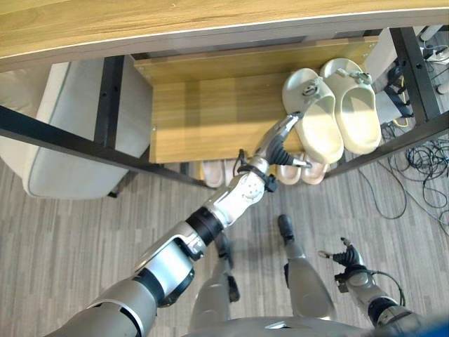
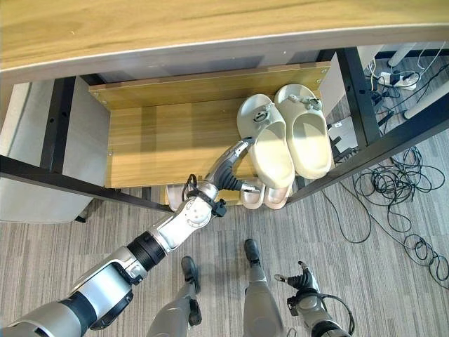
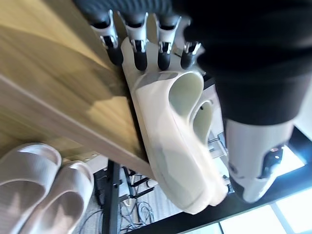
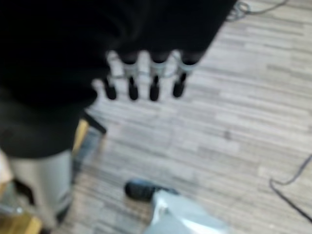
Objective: Arrange the slippers neatly on the shoe rack.
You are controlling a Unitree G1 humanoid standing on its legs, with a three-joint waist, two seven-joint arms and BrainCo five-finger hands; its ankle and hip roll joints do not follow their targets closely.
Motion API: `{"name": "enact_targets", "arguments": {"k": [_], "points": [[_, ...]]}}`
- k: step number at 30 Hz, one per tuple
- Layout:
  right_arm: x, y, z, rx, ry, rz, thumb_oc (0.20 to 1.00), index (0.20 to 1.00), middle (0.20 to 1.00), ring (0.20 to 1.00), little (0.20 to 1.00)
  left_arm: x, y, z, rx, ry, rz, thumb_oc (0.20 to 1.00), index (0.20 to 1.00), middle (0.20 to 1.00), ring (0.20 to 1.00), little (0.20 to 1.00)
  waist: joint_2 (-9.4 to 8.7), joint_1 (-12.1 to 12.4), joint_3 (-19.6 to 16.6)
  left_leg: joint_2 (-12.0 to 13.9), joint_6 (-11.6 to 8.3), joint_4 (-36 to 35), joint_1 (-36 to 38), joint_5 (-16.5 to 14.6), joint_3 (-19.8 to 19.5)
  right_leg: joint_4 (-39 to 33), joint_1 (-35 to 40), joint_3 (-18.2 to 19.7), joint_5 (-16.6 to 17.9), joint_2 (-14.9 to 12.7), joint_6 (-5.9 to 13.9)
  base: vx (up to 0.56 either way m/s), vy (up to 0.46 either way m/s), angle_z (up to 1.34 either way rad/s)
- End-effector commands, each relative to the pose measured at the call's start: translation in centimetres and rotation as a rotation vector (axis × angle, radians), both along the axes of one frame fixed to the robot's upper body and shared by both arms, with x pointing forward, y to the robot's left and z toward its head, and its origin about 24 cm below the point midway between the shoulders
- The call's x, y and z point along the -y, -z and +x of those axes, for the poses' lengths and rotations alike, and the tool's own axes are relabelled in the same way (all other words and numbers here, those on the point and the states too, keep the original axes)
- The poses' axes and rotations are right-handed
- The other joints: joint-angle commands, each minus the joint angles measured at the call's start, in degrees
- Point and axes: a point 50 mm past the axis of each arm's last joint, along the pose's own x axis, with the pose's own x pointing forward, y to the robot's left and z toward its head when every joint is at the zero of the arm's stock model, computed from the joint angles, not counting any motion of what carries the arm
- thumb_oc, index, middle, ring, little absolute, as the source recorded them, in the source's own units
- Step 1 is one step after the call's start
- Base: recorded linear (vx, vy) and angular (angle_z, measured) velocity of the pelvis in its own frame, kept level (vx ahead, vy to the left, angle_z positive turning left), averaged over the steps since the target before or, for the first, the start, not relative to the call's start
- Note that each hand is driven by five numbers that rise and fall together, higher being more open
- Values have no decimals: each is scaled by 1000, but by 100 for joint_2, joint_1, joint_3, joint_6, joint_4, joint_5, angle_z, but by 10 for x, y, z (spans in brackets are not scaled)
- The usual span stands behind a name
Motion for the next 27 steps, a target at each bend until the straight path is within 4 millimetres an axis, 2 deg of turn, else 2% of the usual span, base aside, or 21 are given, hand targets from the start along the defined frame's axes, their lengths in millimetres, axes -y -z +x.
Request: {"name": "enact_targets", "arguments": {"k": [1, 5, 8, 15, 18, 19, 27], "points": [[9, -1, -4, 1, 6, -27, 1000, 1000, 1000, 1000, 1000, 32, -25, 4, 60, 88, -15, 1000, 1000, 1000, 1000, 1000, -53, -76, -134, 536, -443, 20, -306, 206, -374, 309, -158, -217, -318, -278, 403, 0, 0, 0], [9, -1, -4, -3, 0, -27, 1000, 1000, 1000, 1000, 1000, 24, -18, 11, 40, 42, 14, 1000, 1000, 1000, 1000, 1000, -67, -80, -166, 547, -446, 20, -326, 209, -386, 298, -165, -228, -310, -273, 404, 0, 0, 0], [10, 1, -8, -15, 4, -28, 1000, 1000, 1000, 1000, 1000, 9, -13, 19, 41, -27, 44, 1000, 1000, 1000, 1000, 1000, -74, -62, -214, 551, -447, 20, -323, 206, -395, 292, -154, -254, -305, -276, 403, 0, 0, 0], [11, 4, -14, -45, 15, -21, 1000, 1000, 1000, 1000, 1000, -24, -20, 29, 81, -119, 36, 1000, 1000, 1000, 1000, 1000, -58, 16, -302, 532, -449, 20, -276, 191, -428, 295, -63, -304, -331, -285, 403, 5, 3, 0], [10, 5, -16, -52, 16, -18, 1000, 1000, 1000, 1000, 1000, -31, -21, 28, 86, -127, 28, 1000, 1000, 1000, 1000, 1000, -62, 41, -332, 531, -448, 20, -253, 182, -435, 296, -19, -324, -343, -289, 402, 6, 4, 1], [9, 6, -17, -58, 20, -12, 1000, 1000, 1000, 1000, 1000, -39, -25, 28, 101, -139, 13, 1000, 1000, 1000, 1000, 1000, -66, 80, -359, 518, -444, 20, -233, 174, -446, 295, 22, -342, -350, -291, 404, 20, 25, 6], [6, 9, -22, -72, 25, 4, 1000, 1000, 1000, 1000, 1000, -67, -15, 13, 80, -132, -24, 1000, 1000, 1000, 1000, 1000, -107, 231, -472, 463, -424, 20, -59, 120, -487, 289, 308, -453, -402, -308, 398, 20, 23, 9]]}}
